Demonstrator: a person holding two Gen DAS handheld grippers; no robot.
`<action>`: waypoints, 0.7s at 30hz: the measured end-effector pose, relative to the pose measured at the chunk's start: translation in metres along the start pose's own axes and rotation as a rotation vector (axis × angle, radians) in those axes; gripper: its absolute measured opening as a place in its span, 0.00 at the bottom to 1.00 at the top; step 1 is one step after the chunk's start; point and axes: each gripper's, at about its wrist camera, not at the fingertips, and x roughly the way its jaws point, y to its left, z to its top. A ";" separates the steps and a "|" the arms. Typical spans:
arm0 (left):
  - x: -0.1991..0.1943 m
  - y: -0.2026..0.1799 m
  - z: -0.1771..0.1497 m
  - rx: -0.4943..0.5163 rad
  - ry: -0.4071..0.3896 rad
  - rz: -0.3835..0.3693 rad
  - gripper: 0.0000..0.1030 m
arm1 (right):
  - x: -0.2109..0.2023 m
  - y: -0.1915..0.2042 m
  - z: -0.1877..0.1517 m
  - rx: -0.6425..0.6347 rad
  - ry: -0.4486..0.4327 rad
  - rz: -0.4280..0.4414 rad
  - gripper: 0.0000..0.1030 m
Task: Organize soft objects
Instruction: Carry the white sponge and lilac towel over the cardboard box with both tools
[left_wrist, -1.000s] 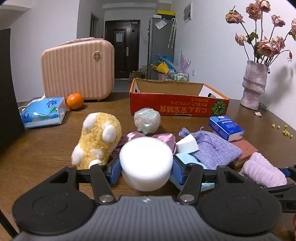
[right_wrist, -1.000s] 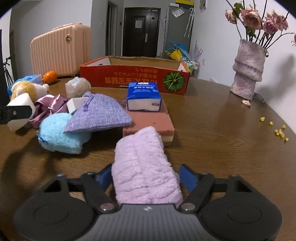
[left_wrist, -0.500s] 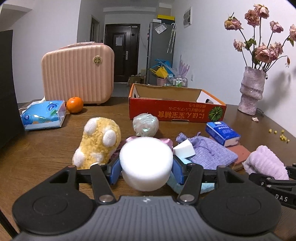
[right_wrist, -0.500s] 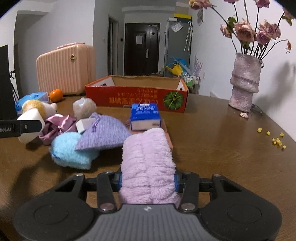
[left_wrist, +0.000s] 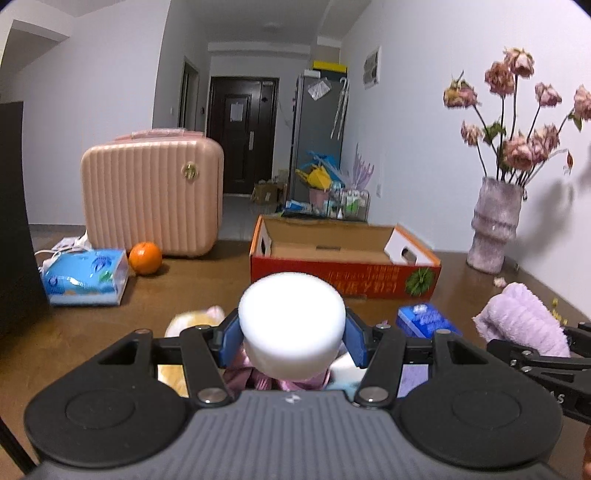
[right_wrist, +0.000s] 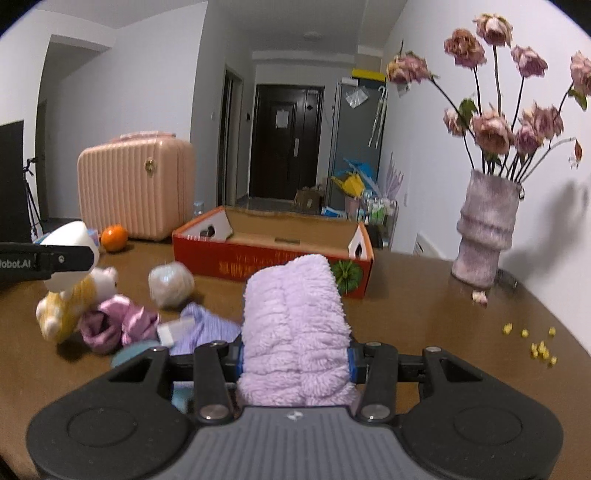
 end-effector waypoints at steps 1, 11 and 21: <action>0.000 -0.002 0.004 -0.004 -0.009 -0.001 0.55 | 0.001 0.000 0.004 -0.002 -0.011 -0.001 0.43; 0.015 -0.019 0.040 -0.050 -0.075 -0.033 0.55 | 0.029 -0.005 0.045 0.018 -0.086 -0.008 0.43; 0.054 -0.037 0.072 -0.073 -0.105 -0.013 0.56 | 0.065 -0.019 0.071 0.037 -0.113 -0.017 0.43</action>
